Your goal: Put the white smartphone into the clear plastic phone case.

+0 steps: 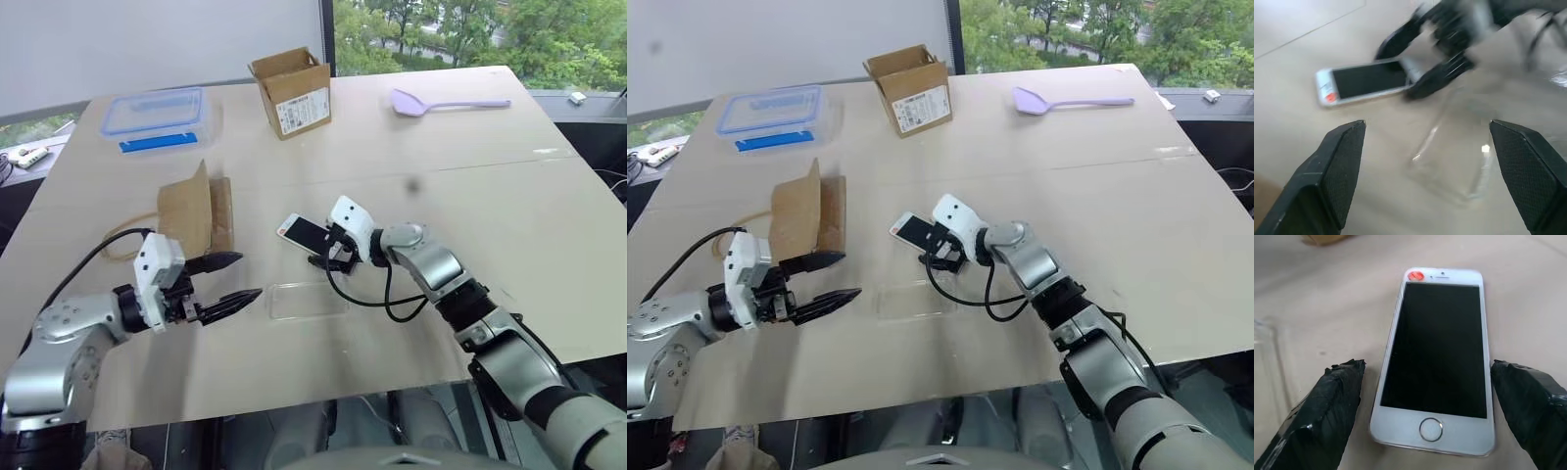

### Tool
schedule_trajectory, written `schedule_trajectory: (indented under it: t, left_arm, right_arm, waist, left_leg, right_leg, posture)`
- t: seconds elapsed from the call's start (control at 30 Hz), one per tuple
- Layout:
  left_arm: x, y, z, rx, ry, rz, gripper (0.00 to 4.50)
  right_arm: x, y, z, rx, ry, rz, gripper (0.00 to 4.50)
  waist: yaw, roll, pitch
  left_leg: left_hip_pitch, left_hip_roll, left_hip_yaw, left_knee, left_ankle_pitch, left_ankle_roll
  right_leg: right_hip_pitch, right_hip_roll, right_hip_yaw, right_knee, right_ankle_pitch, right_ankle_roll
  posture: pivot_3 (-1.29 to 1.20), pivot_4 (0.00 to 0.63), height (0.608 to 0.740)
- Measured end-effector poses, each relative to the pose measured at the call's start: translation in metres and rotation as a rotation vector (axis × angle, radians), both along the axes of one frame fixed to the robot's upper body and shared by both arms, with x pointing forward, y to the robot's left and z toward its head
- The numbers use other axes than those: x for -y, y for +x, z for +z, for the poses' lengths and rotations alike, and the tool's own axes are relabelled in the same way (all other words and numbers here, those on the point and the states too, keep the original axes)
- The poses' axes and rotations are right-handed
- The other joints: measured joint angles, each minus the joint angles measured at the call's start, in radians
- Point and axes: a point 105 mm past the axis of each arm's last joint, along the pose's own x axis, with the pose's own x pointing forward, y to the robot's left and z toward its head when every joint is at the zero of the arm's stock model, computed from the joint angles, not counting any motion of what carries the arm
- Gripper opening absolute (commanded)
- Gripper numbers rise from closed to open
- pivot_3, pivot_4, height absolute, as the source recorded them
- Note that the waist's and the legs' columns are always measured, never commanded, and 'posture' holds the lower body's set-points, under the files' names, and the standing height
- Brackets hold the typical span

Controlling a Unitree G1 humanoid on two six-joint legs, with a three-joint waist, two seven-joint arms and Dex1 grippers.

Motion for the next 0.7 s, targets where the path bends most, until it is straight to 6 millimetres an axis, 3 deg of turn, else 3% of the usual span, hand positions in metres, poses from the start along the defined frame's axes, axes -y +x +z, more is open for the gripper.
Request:
schedule_trajectory:
  t: [0.27, 0.43, 0.57, 0.7]
  left_arm:
    - [-0.012, -0.019, 0.005, -0.023, -0.005, 0.03, 4.13]
    - [-0.019, -0.023, 0.011, -0.016, -0.022, 0.099, 4.2]
    - [-0.018, -0.023, 0.009, -0.003, -0.052, 0.116, 4.2]
    - [-0.014, -0.022, -0.003, -0.035, -0.035, 0.112, 4.2]
  right_arm:
    - [-0.003, 0.003, -0.004, 0.006, -0.029, -0.012, 4.5]
    - [-0.001, 0.002, -0.005, 0.004, -0.034, -0.01, 2.99]
    - [0.007, 0.001, -0.004, 0.026, -0.027, 0.001, 2.99]
    - [0.031, -0.006, -0.001, 0.045, -0.023, 0.049, 2.99]
  waist:
    - [-0.01, 0.0, 0.0]
    - [-0.009, 0.0, 0.0]
    - [-0.002, 0.0, -0.001]
    - [0.014, 0.001, 0.0]
  left_leg:
    - [0.002, 0.003, 0.001, -0.001, 0.0, -0.001]
    - [0.002, 0.003, 0.001, -0.001, 0.001, -0.002]
    - [0.002, 0.003, 0.001, -0.001, 0.001, -0.002]
    - [-0.001, 0.002, -0.001, -0.001, 0.001, -0.002]
  right_leg:
    - [0.001, 0.004, 0.001, 0.001, 0.003, -0.004]
    - [0.001, 0.004, 0.001, 0.001, 0.003, -0.004]
    - [0.001, 0.003, 0.0, -0.001, 0.003, -0.004]
    - [0.001, 0.002, -0.002, -0.003, 0.003, -0.004]
  posture:
    - [0.0, 0.15, 0.74]
    - [0.0, 0.15, 0.74]
    - [0.0, 0.15, 0.74]
    - [0.0, 0.15, 0.74]
